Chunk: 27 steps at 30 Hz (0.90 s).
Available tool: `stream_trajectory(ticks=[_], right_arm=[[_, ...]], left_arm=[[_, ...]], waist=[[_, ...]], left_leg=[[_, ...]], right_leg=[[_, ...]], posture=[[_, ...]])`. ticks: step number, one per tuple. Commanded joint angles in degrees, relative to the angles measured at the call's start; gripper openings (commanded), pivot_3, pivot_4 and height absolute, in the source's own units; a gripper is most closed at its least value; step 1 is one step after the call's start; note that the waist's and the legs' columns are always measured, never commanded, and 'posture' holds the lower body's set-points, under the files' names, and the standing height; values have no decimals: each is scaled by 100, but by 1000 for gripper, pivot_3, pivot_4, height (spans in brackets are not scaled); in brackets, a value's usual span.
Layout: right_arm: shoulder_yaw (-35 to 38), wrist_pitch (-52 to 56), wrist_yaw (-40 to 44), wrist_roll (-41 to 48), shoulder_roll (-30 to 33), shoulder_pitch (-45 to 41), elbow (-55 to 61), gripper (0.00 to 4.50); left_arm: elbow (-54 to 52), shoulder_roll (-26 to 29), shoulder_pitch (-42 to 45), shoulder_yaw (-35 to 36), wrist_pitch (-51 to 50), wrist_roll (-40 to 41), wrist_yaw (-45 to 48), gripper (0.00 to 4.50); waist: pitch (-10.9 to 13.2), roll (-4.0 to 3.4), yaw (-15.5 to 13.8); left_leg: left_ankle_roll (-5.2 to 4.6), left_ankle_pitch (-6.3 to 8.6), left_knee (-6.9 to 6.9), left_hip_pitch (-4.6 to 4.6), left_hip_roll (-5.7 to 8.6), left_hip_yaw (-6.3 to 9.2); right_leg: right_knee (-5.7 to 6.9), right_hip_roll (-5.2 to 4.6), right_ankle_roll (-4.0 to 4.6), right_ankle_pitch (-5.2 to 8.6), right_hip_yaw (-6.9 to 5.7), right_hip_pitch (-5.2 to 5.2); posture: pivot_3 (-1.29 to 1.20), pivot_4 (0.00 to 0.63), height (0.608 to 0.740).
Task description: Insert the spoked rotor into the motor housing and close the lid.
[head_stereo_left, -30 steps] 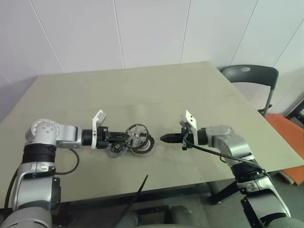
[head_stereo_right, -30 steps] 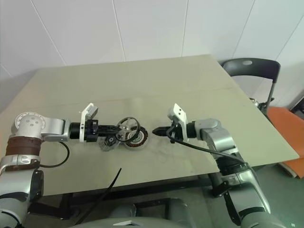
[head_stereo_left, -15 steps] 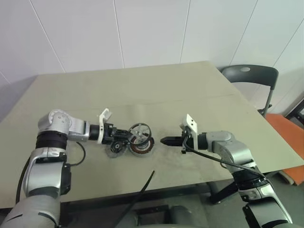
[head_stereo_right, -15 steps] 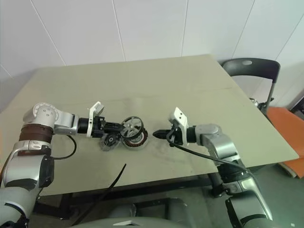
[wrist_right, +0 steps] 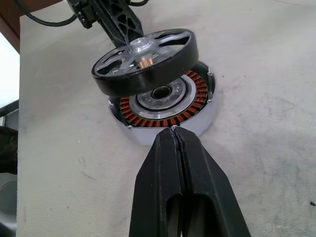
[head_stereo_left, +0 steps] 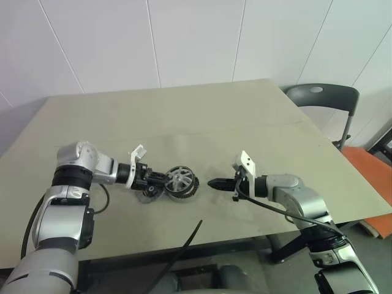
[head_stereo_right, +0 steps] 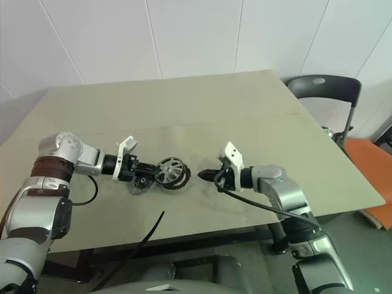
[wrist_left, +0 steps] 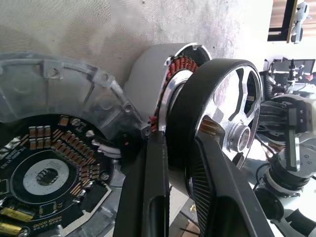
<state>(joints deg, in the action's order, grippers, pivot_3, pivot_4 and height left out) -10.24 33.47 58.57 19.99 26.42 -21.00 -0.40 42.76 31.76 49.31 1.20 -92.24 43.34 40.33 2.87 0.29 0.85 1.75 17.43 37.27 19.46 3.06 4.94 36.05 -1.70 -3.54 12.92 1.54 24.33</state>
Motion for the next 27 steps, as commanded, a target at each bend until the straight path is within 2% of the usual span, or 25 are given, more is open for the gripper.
stream_trajectory(ticks=[1, 27], right_arm=[[148, -8, -50, 138, 14, -33, 235, 0], [129, 13, -378, 293, -39, 110, 422, 0]], left_arm=[[12, -10, 201, 28, -16, -111, 205, 332], [118, -82, 323, -208, 263, -759, 791, 332]], waist=[[0, 2, 4], [-1, 12, 3]], left_leg=[[0, 0, 0, 0, 0, 0], [0, 0, 4, -1, -1, -1]], right_leg=[[0, 0, 0, 0, 0, 0], [5, 0, 0, -1, 1, 0]], posture=[[0, 0, 740], [0, 0, 740]])
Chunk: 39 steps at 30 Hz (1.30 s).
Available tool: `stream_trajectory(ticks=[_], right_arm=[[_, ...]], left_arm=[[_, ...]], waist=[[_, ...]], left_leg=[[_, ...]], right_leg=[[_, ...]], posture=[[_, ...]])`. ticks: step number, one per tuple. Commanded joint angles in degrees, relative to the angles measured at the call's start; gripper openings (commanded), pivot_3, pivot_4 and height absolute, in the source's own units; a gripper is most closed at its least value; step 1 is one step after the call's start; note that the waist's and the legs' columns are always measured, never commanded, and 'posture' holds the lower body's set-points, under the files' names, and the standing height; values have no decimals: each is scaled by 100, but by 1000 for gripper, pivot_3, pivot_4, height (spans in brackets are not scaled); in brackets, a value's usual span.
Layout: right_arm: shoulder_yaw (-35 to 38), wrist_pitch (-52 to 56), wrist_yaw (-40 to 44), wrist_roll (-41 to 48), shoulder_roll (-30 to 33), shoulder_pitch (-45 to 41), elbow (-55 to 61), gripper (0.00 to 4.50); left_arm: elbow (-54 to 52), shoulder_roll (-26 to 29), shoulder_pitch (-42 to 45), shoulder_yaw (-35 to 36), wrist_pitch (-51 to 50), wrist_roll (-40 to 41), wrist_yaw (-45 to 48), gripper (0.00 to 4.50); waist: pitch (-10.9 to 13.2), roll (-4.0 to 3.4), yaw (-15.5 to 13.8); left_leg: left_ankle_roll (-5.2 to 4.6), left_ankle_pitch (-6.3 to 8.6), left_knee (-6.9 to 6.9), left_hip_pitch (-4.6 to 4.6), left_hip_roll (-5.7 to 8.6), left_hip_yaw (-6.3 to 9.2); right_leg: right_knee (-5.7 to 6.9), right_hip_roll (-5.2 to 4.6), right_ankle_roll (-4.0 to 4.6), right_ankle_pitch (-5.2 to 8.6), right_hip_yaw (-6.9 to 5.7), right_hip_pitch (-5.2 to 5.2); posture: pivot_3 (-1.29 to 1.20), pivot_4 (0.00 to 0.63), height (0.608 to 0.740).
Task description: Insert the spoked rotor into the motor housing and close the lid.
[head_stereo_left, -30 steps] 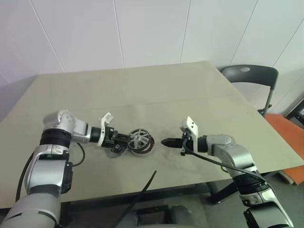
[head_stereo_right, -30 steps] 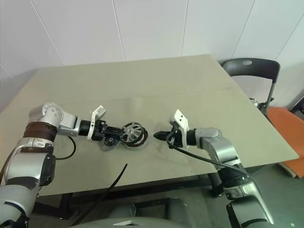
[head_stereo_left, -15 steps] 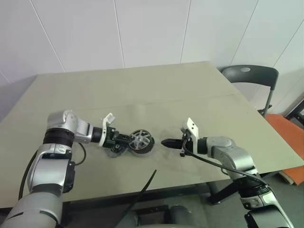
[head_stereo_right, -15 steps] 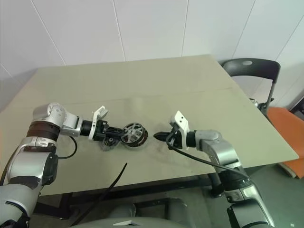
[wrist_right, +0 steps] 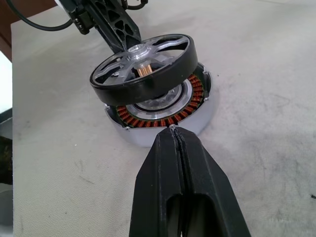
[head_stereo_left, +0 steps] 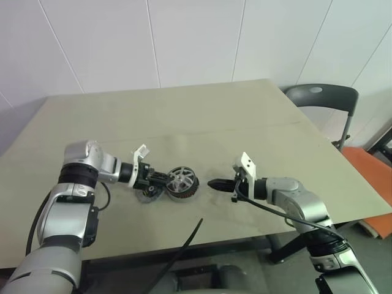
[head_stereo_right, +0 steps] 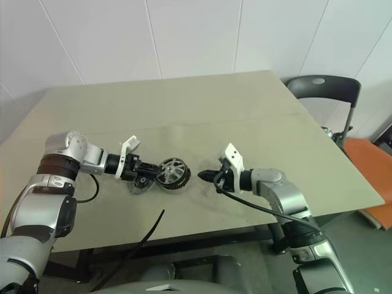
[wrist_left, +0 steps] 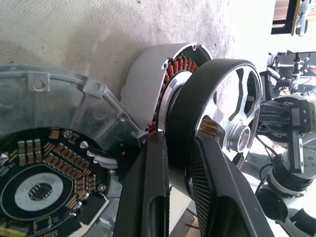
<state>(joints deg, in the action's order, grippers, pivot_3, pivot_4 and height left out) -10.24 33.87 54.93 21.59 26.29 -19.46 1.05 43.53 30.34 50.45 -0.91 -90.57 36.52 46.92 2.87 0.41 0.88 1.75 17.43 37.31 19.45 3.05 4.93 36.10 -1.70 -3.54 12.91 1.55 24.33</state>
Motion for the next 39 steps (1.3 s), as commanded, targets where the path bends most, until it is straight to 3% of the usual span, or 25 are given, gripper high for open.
stream_trajectory(ticks=[1, 22, 31, 35, 39], right_arm=[[130, -25, -18, 134, -27, -44, 279, 0], [143, -47, -47, 140, -33, -28, 278, 0], [148, -82, -72, 113, -51, -60, 196, 0], [136, -109, -70, 91, -71, -79, 135, 0], [120, -143, -45, 68, -86, -116, 51, 0]], left_arm=[[59, 65, 216, -9, 113, -95, 158, 332], [165, 52, 208, -152, 301, -345, 545, 332], [-67, 139, 206, -487, 256, -375, 892, 3141], [-185, 243, 240, -584, 228, -354, 1029, 3141], [-707, 658, 320, -1231, 656, -515, 1483, 3141]], waist=[[0, 0, 0], [-1, 3, -2], [-3, 5, -1], [-3, 6, 8], [-2, 9, 28]], left_leg=[[0, 0, 0, 0, 0, 0], [-1, 0, 8, 0, 0, 0], [-1, 0, 13, -6, 0, -1], [-2, 0, 15, -5, 0, -1], [-2, 0, 14, -4, -1, -1]], right_leg=[[1, 0, 0, 0, 0, 0], [7, 1, 0, 0, 0, -1], [9, 2, 0, 0, -1, -10], [10, 3, 0, 0, -1, -11], [10, 4, 0, 0, 0, -9]], posture=[[0, 0, 740], [0, 0, 740], [0, 0, 740], [0, 0, 740], [0, 0, 740]])
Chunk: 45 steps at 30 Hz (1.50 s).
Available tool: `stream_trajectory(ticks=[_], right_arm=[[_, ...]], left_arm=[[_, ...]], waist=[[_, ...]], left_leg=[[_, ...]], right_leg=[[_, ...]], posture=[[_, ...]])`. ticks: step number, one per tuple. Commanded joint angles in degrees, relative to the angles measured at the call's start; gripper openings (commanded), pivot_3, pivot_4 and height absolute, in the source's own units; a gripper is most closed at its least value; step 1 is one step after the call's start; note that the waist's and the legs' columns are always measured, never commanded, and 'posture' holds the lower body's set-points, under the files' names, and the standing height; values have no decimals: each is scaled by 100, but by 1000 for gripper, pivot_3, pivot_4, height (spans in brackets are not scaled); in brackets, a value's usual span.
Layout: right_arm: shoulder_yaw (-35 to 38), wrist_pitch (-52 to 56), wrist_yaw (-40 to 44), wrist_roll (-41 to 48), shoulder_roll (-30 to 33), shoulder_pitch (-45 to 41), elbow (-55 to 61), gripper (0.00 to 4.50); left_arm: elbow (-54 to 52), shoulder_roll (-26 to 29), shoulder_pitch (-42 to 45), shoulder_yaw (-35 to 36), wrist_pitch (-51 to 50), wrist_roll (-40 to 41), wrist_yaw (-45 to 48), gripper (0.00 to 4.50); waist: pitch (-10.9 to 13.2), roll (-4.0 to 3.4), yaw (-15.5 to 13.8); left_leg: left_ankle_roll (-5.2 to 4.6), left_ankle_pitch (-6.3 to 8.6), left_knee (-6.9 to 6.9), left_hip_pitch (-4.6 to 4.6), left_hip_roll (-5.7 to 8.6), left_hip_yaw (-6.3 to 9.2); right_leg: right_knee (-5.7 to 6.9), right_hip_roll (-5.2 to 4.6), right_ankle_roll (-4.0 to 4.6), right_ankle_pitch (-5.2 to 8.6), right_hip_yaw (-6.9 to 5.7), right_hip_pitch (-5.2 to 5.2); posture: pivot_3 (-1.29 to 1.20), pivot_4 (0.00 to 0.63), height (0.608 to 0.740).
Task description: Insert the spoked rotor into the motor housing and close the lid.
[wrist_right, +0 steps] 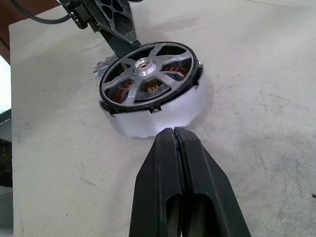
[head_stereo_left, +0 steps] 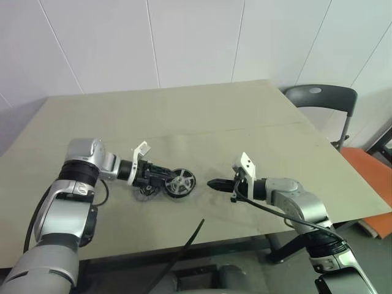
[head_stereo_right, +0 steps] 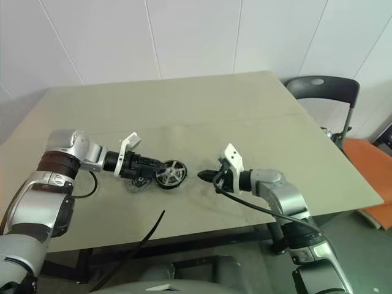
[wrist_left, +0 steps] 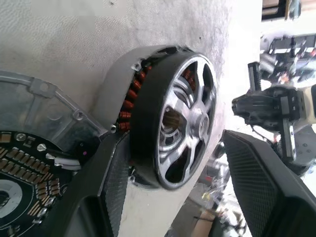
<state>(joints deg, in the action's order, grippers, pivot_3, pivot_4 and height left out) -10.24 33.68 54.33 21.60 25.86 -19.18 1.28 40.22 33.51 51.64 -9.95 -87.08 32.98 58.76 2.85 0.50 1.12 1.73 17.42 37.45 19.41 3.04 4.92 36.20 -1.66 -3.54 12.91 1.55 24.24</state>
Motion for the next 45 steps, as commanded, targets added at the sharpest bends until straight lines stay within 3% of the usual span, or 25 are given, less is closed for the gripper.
stream_trajectory(ticks=[1, 6, 10, 13, 15, 16, 21, 24, 25, 29, 45], right_arm=[[110, -135, 24, 57, -45, -160, -7, 0], [77, -162, 84, 39, -32, -225, -125, 0], [45, -113, 104, 37, -51, -274, -172, 0], [4, -80, 52, 48, -173, -322, -191, 0], [-21, -57, 25, 38, -233, -339, -180, 0], [-25, -43, 23, 34, -248, -338, -167, 0], [-18, 0, 47, 36, -207, -335, -144, 0], [-2, 9, 42, 17, -174, -361, -150, 0], [5, -7, 34, 0, -170, -370, -178, 0], [-6, -67, 32, -62, -176, -390, -282, 0], [-27, -181, 89, -213, -184, -526, -439, 0]], left_arm=[[-402, 442, 341, -430, 445, -208, 443, 3141], [-230, 882, 1598, -883, 1885, -911, 1213, 3141], [7, 944, 2460, -778, 4183, -1791, 1024, 3141], [-445, 456, 1856, -229, 5806, -1844, 448, 3141], [-1171, 56, 939, -32, 6456, -1664, 479, 3141], [-1411, -144, 541, 65, 6731, -1601, 445, 2743], [-1983, -964, -542, 573, 7100, -1300, 12, 1177], [-2135, -1140, -996, 637, 7141, -1241, -44, 129], [-2196, -1163, -1111, 647, 7132, -1237, -51, 23], [-2618, -1247, -1471, 630, 6866, -1094, -65, 23], [-3043, -1181, -2116, -139, 6023, -1603, -272, 23]], waist=[[0, 1, 5], [18, 30, -46], [21, 34, -38], [10, 14, -48], [-1, -5, -47], [-2, -7, -46], [20, 27, -38], [18, 25, -55], [18, 25, -54], [17, 24, -41], [18, 23, -41]], left_leg=[[0, 0, -1, -1, -1, 0], [0, 0, 10, 8, 0, 3], [-12, 7, 13, 10, 5, -8], [-20, 12, 7, 6, 4, -12], [-20, 11, 6, 4, 3, -12], [-20, 11, 4, 1, 1, -14], [-21, 12, 54, 41, -10, -15], [-21, 12, 69, 43, -10, -14], [-22, 12, 69, 27, -7, -17], [-25, 13, 69, -17, -6, -18], [-26, 13, 74, -13, -5, -12]], right_leg=[[0, 0, 0, 0, 1, 0], [2, 4, 1, 1, -7, 1], [-10, -2, 1, 2, -5, -2], [-15, -10, -4, 3, 4, -2], [-9, -16, -5, 3, 12, -1], [-5, -15, -5, 2, 17, -1], [20, 2, -4, -9, 18, 32], [14, 0, -14, -23, 12, 24], [12, -2, -16, -24, 14, 6], [-4, 7, -26, -21, 4, -54], [-5, 8, -25, -27, -1, -55]], posture=[[0, 0, 740], [0, 0, 740], [0, 0, 740], [0, 0, 740], [0, 0, 740], [0, 0, 740], [0, 0, 740], [0, 0, 740], [0, 0, 740], [0, 0, 740], [0, 0, 740]])
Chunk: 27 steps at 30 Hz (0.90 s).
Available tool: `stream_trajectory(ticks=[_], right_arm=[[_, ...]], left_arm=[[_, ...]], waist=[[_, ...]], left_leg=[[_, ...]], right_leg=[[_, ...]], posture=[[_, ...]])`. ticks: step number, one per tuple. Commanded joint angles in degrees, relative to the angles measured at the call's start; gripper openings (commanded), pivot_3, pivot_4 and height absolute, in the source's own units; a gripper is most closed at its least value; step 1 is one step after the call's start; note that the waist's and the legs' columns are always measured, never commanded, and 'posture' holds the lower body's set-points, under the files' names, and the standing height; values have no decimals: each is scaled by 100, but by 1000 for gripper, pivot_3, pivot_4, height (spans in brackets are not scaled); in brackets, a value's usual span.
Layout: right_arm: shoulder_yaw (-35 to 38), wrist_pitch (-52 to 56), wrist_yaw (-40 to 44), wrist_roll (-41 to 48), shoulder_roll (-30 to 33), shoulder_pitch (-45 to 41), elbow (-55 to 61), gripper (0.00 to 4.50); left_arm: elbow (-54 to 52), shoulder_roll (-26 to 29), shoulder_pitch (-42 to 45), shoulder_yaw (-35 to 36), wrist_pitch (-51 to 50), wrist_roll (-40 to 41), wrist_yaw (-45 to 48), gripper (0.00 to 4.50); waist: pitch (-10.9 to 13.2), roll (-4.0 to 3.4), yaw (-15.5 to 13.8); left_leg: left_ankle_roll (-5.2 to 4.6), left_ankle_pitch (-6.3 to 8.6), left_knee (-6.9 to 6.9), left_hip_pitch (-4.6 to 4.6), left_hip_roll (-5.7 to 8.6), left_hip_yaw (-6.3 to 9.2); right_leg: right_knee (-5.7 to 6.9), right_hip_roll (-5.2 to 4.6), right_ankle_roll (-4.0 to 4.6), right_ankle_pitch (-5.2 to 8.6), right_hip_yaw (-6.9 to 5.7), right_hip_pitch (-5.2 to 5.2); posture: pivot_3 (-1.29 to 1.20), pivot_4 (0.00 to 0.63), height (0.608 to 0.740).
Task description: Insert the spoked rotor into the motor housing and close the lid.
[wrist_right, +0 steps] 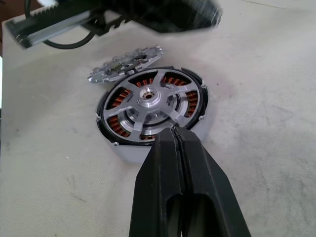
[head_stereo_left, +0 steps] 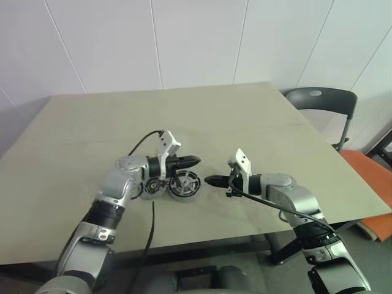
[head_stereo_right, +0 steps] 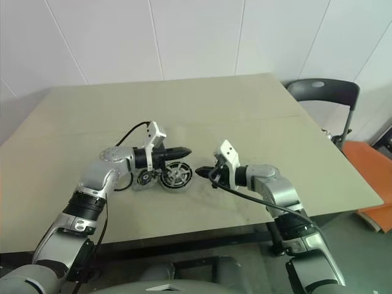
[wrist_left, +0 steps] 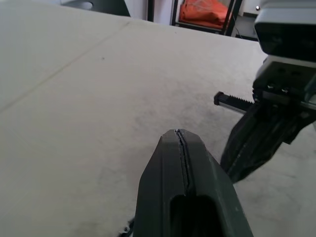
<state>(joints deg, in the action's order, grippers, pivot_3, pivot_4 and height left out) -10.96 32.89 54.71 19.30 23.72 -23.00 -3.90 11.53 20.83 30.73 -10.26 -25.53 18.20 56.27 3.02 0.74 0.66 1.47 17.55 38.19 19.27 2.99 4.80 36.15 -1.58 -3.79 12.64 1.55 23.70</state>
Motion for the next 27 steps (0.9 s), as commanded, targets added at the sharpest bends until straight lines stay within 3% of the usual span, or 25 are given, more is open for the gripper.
stream_trajectory(ticks=[1, 7, 10, 17, 20, 27], right_arm=[[49, -101, 53, 11, 34, -139, 86, 0], [50, -93, 40, -8, 29, -138, 100, 0], [45, -112, 39, -30, 10, -180, 52, 0], [14, -201, 67, -73, -39, -286, -118, 0], [-16, -231, 93, -81, -52, -308, -172, 0], [-20, -266, 143, -94, -28, -306, -211, 0]], left_arm=[[-145, 141, -47, -190, -202, -223, -45, 23], [93, 543, -93, -758, -761, -901, -189, 23], [181, 459, -82, -628, -701, -878, -355, 23], [-320, -296, 218, 728, -630, 435, -551, 23], [-659, -309, 144, 960, -752, 902, -325, 23], [-1155, 10, -384, 1011, -991, 1117, -259, 23]], waist=[[0, 0, 12], [-2, -1, 6], [-5, -7, 17], [1, -7, 6], [1, -7, 26], [1, -8, 18]], left_leg=[[0, 0, 0, 0, 0, 0], [0, 0, 0, -3, -1, 3], [-3, 2, -2, -35, -1, 0], [-2, 1, -3, -64, -5, 3], [-2, 2, -6, -48, -4, 1], [-3, 3, -10, -42, -3, 1]], right_leg=[[0, 0, 0, 0, 0, 0], [2, 3, -3, 2, -3, -3], [-4, 1, -13, 10, -2, -33], [-4, 0, -21, 16, -4, -58], [-5, 0, -21, 13, -2, -41], [-8, 1, -10, 8, -1, -36]], posture=[[0, 0, 740], [0, 0, 740], [0, 0, 740], [0, 0, 740], [0, 0, 740], [0, 0, 740]])
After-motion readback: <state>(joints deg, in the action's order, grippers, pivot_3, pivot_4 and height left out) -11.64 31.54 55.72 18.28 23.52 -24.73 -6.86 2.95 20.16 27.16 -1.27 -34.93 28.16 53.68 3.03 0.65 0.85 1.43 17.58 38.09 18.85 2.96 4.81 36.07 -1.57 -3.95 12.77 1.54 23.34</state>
